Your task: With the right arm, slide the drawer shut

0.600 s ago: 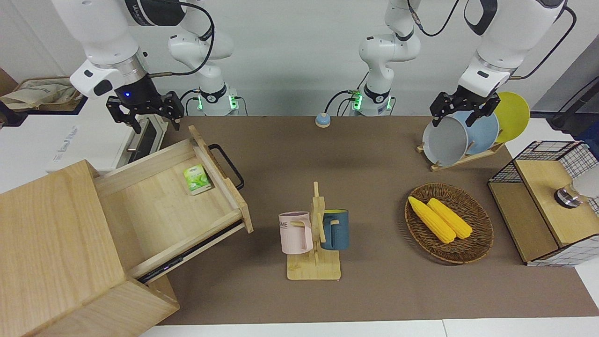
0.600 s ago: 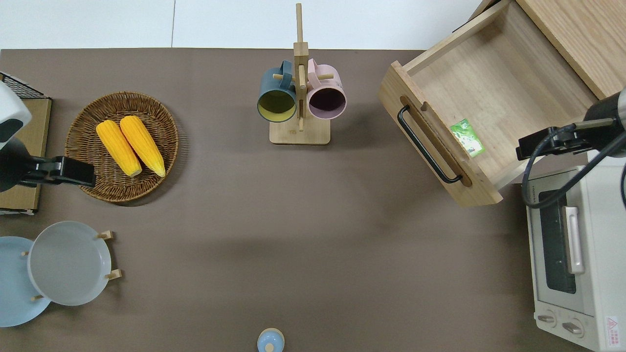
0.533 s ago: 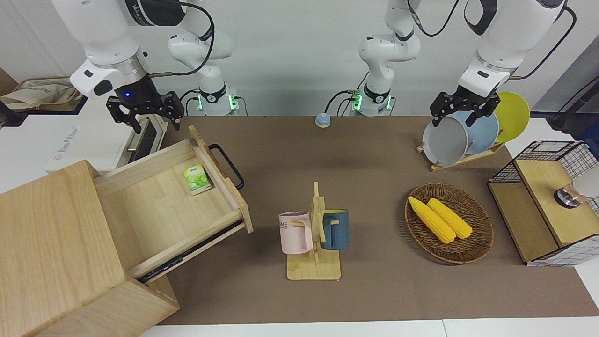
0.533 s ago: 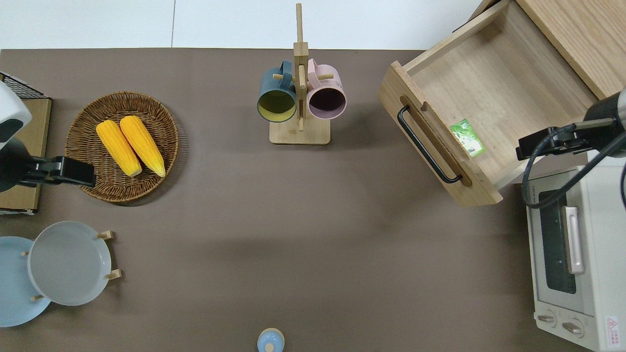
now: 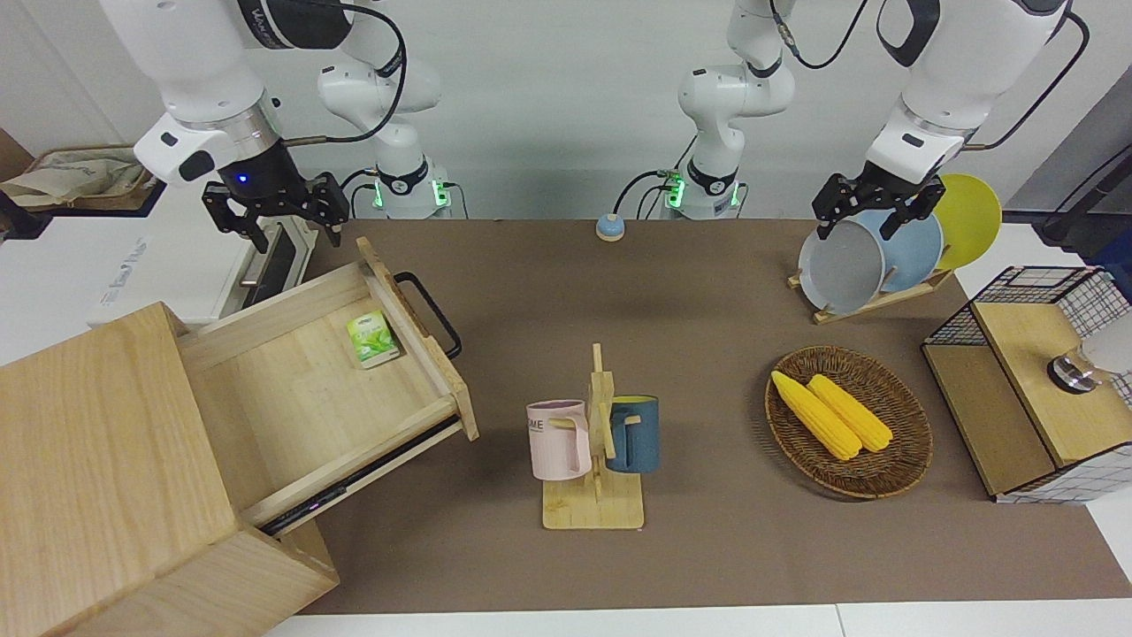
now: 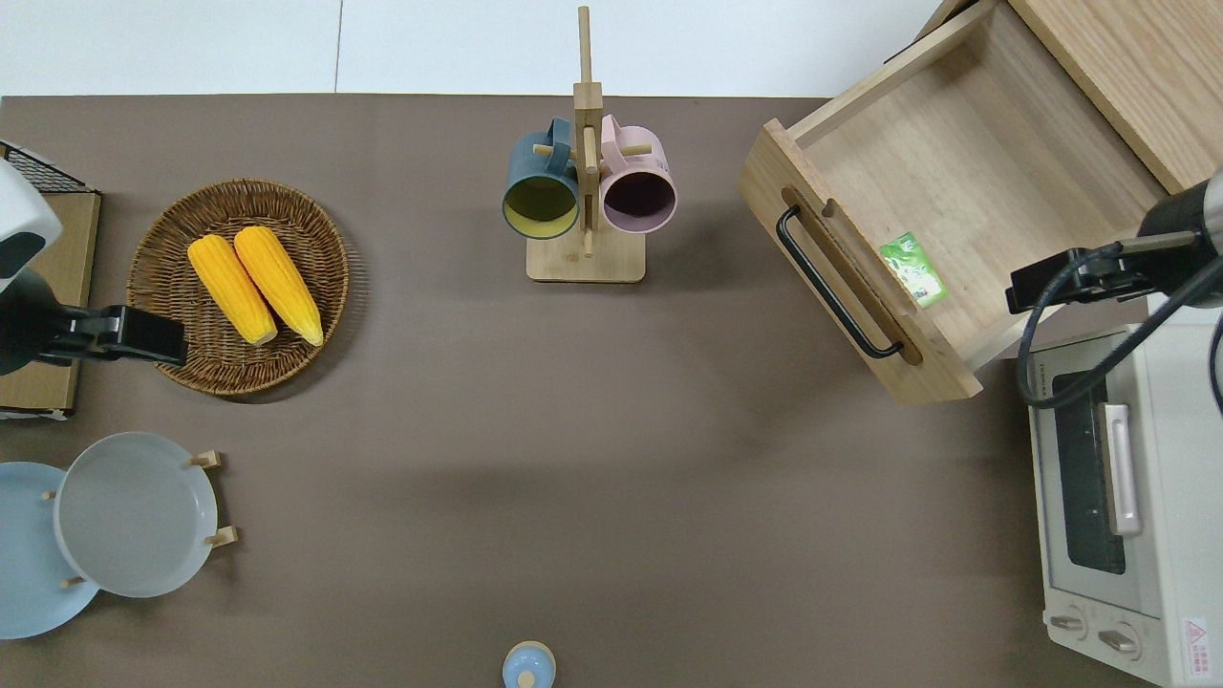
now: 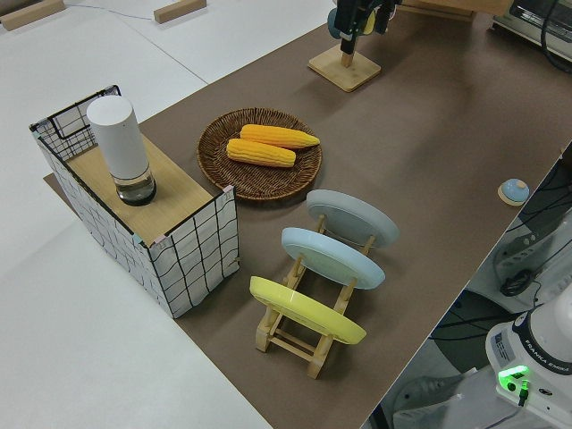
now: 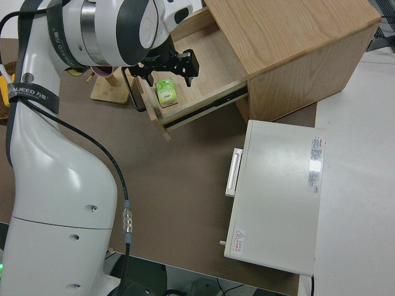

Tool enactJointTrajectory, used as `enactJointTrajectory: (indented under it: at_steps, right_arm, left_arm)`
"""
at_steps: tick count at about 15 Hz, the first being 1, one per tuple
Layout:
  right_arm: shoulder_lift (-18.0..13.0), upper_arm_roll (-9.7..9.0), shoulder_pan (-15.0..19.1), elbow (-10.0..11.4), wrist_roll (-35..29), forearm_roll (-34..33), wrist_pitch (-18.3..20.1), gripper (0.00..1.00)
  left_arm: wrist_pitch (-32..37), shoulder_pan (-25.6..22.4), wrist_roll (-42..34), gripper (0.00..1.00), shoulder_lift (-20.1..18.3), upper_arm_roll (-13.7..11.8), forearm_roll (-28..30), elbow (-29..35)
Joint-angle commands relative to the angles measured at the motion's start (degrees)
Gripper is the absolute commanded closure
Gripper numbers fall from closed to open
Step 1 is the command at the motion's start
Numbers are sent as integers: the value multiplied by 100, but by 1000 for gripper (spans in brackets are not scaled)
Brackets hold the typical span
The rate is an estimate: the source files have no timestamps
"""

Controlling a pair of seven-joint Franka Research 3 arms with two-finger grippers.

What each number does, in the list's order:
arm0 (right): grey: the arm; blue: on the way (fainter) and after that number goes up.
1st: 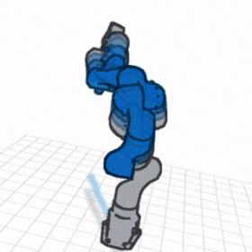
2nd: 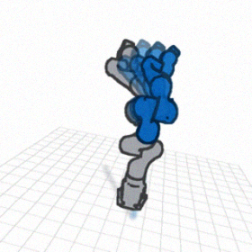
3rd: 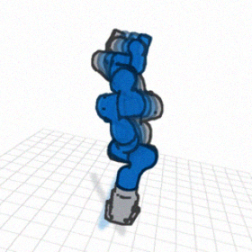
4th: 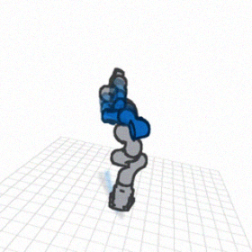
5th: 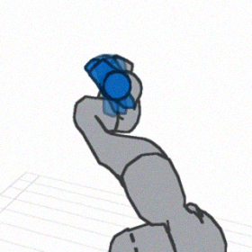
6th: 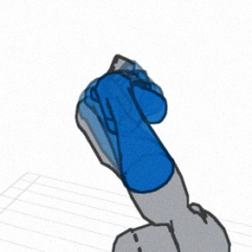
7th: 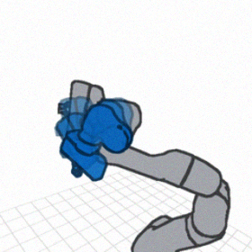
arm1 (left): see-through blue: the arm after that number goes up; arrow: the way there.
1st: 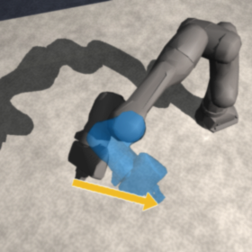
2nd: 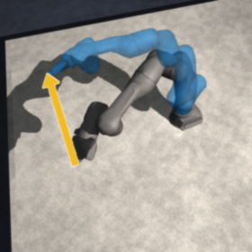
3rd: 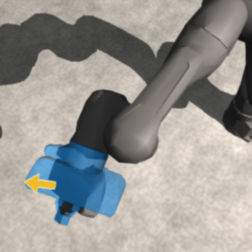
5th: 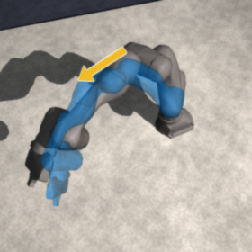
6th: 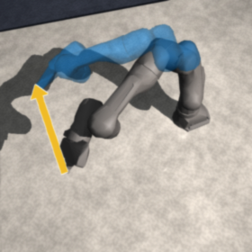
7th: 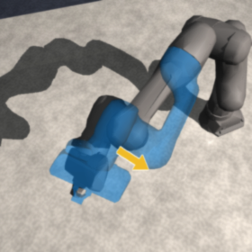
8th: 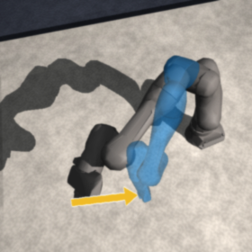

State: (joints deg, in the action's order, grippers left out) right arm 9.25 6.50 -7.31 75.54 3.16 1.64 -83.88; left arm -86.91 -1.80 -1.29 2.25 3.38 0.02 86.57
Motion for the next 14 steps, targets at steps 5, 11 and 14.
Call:
enactJointTrajectory:
  at_steps: [5, 11, 14]
  right_arm:
    - [-28, -26, 28, 66, 114, -6, -50, 968]
    - [-46, -34, 36, 66, 141, -120, -32, 1000]
    - [-54, -34, 2, 66, 114, -103, -32, 1000]
  left_arm:
    - [113, -31, -56, 7, 65, 40, -98, -149]
    - [113, -31, -56, 7, 65, 40, -98, -149]
    - [113, -31, -56, 7, 65, 40, -98, -149]
